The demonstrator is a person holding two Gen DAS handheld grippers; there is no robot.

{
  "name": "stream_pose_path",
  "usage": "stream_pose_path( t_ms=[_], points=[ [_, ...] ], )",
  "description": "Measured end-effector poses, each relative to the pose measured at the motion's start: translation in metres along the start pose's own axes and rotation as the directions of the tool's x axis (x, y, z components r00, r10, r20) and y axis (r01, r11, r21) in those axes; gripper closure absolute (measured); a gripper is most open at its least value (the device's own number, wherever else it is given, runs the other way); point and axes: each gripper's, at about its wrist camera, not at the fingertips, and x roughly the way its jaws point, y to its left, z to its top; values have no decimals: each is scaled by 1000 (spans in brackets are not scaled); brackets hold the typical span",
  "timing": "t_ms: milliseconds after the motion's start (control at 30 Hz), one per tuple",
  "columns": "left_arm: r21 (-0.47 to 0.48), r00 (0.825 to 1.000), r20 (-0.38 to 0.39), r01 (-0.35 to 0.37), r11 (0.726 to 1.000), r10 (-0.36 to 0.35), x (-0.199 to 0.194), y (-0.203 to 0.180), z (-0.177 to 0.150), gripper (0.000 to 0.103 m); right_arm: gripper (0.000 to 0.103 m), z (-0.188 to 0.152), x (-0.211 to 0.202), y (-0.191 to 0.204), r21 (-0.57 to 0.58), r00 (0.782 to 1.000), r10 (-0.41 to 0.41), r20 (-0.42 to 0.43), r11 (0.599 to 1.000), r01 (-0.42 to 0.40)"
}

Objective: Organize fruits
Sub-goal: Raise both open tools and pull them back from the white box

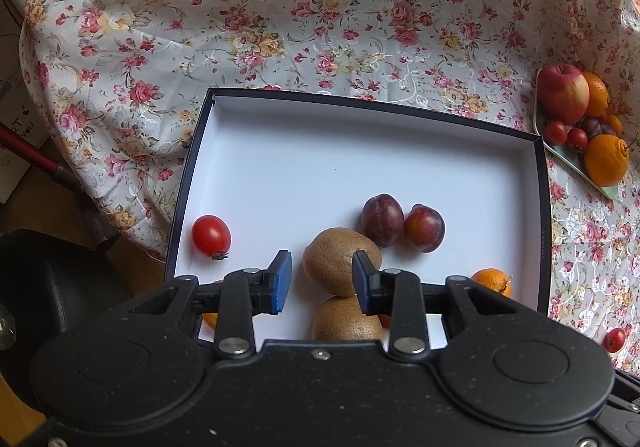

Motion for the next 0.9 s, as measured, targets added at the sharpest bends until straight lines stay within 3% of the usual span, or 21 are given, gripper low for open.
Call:
stream_pose_path(
  t_ms=[600,900],
  points=[
    [52,999,-2,-37,998,37,-20,-11,-42,60,70,-24,-9,4,-76,999,-28,-20,997,26],
    [84,999,5,-52,995,52,-36,-23,-69,60,70,-33,-26,-23,-56,999,-40,-4,998,40]
  ],
)
